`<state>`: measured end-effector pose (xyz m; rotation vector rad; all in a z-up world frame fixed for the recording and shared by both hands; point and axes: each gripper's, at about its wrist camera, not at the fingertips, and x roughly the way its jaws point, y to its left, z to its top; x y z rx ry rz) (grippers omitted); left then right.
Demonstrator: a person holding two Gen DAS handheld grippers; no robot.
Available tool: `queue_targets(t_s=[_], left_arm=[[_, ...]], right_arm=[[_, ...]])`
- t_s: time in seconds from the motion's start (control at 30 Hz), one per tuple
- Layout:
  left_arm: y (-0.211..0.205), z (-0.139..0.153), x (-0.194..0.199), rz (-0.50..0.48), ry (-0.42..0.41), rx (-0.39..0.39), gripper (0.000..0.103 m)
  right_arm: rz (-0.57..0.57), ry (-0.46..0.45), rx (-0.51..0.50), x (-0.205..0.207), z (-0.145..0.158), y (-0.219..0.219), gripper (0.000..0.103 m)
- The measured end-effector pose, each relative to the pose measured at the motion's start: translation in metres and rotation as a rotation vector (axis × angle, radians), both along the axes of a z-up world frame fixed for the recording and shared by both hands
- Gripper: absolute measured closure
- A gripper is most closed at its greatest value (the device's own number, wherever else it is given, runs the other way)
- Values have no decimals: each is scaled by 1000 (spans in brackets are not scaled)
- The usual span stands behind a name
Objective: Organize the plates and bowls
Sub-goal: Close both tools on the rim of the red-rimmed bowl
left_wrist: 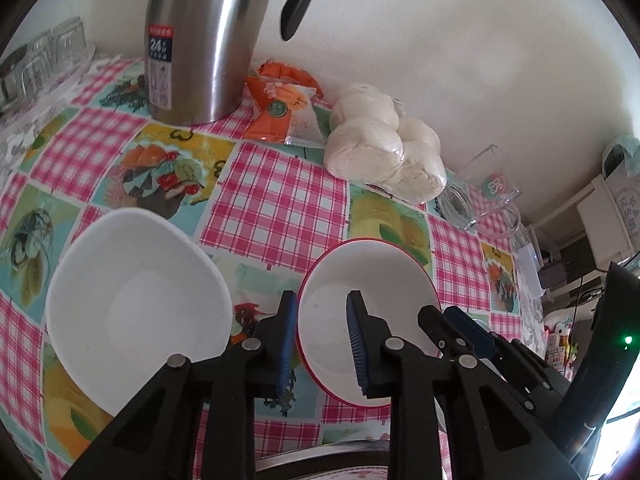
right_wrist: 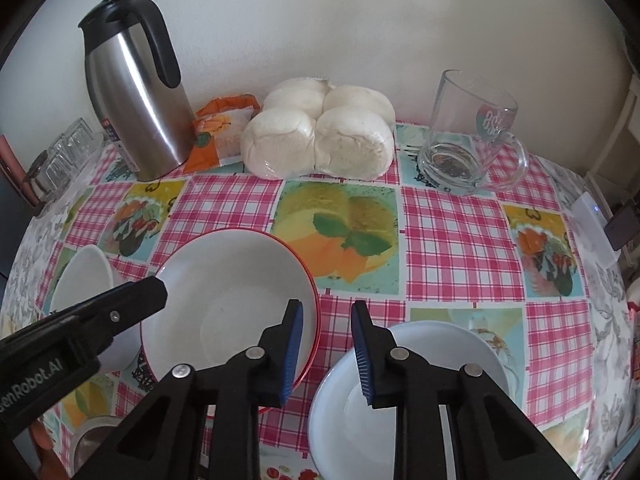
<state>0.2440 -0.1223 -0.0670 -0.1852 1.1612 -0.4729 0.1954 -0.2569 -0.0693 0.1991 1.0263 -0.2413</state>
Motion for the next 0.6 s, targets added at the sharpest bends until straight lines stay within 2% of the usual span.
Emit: queue_targets(t_s=[0.27, 0.6], left_arm=[[4, -1, 2, 7, 19, -37, 77], [1, -10, 3, 3, 58, -18, 79]], right_arm=[[3, 13, 11, 5, -6, 3, 82], [10, 16, 16, 8, -9, 3, 85]])
